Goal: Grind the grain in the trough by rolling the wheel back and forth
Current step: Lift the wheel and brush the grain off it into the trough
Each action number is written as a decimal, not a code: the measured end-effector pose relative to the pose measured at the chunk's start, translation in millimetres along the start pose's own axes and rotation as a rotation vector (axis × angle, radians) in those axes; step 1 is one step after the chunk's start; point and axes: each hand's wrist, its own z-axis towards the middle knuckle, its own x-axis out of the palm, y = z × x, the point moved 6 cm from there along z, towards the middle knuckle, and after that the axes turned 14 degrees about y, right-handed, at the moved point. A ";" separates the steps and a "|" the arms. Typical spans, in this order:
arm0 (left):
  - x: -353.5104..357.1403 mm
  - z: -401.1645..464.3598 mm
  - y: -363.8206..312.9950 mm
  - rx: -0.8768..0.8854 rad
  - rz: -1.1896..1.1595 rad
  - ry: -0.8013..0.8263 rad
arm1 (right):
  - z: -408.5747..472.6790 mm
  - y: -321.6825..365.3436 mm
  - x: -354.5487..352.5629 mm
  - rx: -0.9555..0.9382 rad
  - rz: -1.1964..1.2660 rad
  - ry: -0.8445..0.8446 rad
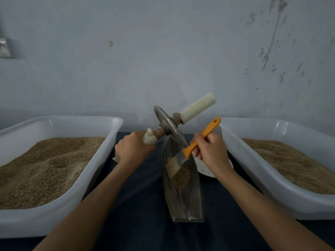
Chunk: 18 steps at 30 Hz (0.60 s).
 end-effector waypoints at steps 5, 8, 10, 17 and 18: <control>0.4 -0.7 0.8 0.005 0.014 -0.007 | 2.9 1.6 -6.6 -0.030 -0.103 -0.021; -0.1 -0.8 0.6 0.010 -0.001 -0.009 | 1.5 2.4 -16.0 -0.072 -0.036 -0.123; -0.4 -1.0 -0.3 0.018 -0.015 -0.007 | 2.3 -2.0 -15.4 -0.058 0.002 -0.128; -5.3 -2.1 -1.6 0.020 -0.045 -0.036 | 6.5 -8.0 -7.8 -0.152 -0.145 -0.059; -5.8 -2.2 -1.7 0.023 -0.051 -0.041 | 6.4 -7.7 -3.8 -0.170 -0.216 -0.011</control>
